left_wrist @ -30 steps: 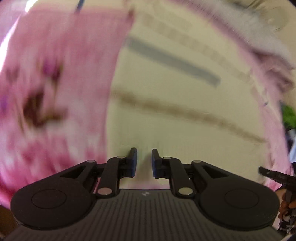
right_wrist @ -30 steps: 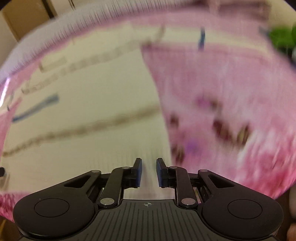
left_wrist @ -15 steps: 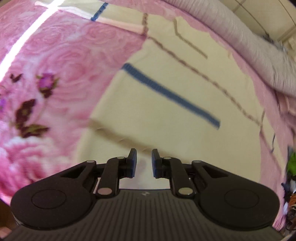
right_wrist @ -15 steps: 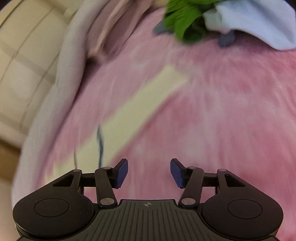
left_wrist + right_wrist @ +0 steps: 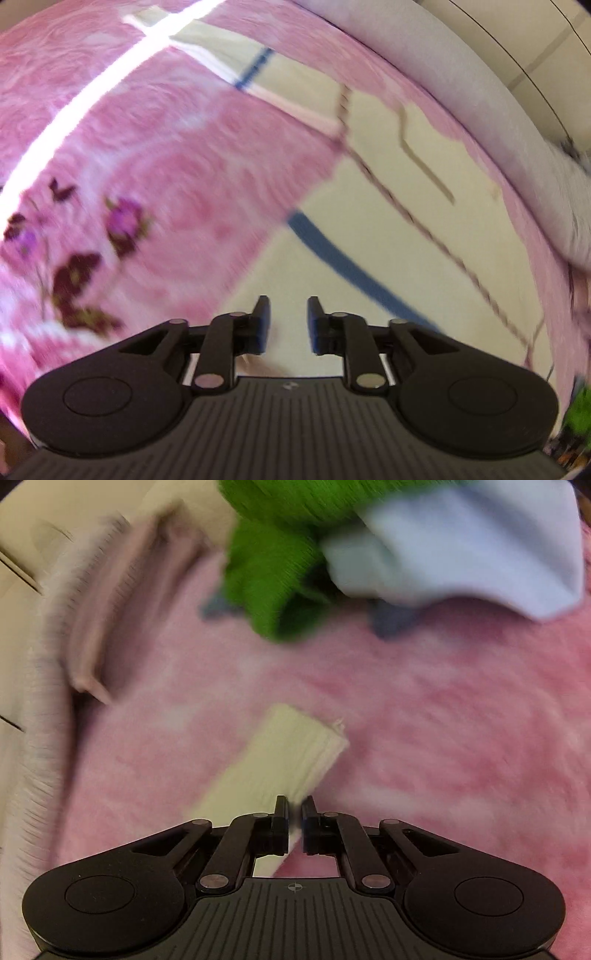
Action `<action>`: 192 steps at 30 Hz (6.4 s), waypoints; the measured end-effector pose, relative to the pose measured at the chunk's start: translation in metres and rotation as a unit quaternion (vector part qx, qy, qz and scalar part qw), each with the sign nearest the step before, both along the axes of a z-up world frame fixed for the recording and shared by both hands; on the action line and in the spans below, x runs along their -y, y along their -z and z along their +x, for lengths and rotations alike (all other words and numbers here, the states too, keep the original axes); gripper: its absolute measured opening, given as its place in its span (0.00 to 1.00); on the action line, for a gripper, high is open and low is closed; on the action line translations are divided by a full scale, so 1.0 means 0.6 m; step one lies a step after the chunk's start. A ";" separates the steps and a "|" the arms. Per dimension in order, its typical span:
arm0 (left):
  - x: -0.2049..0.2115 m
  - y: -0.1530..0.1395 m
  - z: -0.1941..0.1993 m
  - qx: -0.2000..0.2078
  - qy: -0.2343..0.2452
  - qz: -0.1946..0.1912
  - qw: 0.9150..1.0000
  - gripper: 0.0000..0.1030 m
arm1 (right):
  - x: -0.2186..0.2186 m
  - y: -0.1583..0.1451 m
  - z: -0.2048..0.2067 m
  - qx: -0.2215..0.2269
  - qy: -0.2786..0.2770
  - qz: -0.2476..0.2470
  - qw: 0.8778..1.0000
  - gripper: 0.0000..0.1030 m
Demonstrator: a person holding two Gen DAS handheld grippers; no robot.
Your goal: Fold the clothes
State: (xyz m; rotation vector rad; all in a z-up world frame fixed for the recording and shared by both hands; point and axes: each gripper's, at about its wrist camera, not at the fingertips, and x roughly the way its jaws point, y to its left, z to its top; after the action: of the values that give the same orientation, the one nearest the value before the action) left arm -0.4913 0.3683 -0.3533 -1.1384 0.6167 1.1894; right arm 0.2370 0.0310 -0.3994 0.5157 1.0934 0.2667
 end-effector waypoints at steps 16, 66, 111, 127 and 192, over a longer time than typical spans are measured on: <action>-0.434 0.073 -0.270 0.031 -0.242 0.095 0.965 0.39 | -0.006 -0.061 -0.240 -0.013 0.004 -0.039 0.999 0.34; 0.176 0.029 -0.055 -0.091 0.165 -0.060 0.980 0.13 | 0.005 -0.045 -0.594 -0.023 -0.435 -0.189 0.880 0.18; 0.376 -0.378 0.080 -0.211 0.270 0.046 0.938 0.49 | 0.078 -0.381 -0.722 0.039 -0.520 -0.207 0.828 0.59; 0.382 -0.393 0.058 -0.212 0.263 0.053 0.940 0.51 | 0.075 -0.422 -0.751 0.058 -0.524 -0.201 0.825 0.59; -0.345 0.018 -0.278 0.062 -0.208 -0.011 0.976 0.42 | -0.320 -0.166 -0.531 0.004 -0.338 -0.154 0.928 0.59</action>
State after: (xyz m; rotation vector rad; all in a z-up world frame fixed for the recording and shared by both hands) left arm -0.6582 0.5752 -0.3639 -1.3934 0.3021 1.4537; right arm -0.0817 0.2229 -0.2999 -0.1634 1.2509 0.6851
